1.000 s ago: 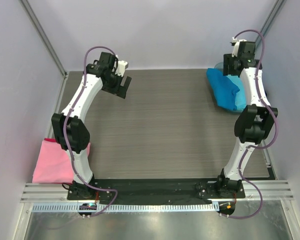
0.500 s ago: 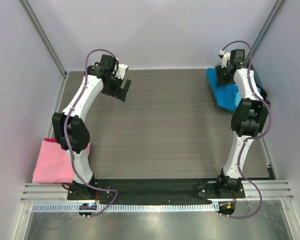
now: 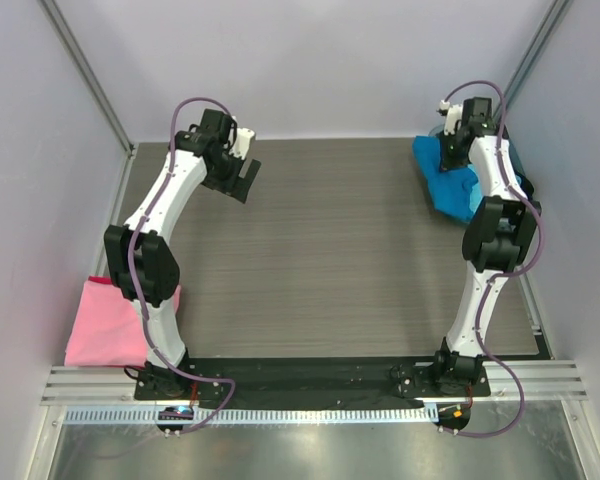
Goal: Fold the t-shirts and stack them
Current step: Grab the tshirt from the pile, then move the tshirt to the center of the board, then flatten the tshirt out
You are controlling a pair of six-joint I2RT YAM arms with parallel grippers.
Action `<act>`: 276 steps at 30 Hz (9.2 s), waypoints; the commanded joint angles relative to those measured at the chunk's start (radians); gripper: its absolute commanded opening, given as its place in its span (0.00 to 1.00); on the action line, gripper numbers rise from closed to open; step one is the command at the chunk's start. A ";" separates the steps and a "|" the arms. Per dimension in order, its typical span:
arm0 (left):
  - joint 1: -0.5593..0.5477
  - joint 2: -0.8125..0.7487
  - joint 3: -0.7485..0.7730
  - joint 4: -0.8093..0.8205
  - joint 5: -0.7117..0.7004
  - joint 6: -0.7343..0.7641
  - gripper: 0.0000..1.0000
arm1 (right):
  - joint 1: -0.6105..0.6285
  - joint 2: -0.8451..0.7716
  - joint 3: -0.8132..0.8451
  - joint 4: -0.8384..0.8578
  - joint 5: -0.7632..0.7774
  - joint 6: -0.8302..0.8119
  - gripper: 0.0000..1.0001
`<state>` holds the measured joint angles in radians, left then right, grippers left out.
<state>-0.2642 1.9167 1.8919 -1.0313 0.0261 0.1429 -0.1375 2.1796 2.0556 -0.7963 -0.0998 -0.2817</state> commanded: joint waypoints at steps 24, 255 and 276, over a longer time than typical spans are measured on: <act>0.065 -0.077 0.029 0.105 -0.368 0.024 0.98 | 0.466 -0.476 -0.244 0.276 0.056 -0.176 0.46; 0.094 -0.168 -0.281 0.335 -0.081 0.236 0.00 | 0.309 -0.456 -0.730 -0.221 -0.377 -0.378 0.39; 0.080 -0.157 -0.271 0.329 -0.107 0.244 0.00 | 0.309 -0.288 -0.666 -0.172 -0.314 -0.349 0.49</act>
<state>-0.1780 1.7840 1.6108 -0.7097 -0.0681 0.3946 0.1722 1.8790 1.3300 -0.9985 -0.4198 -0.6487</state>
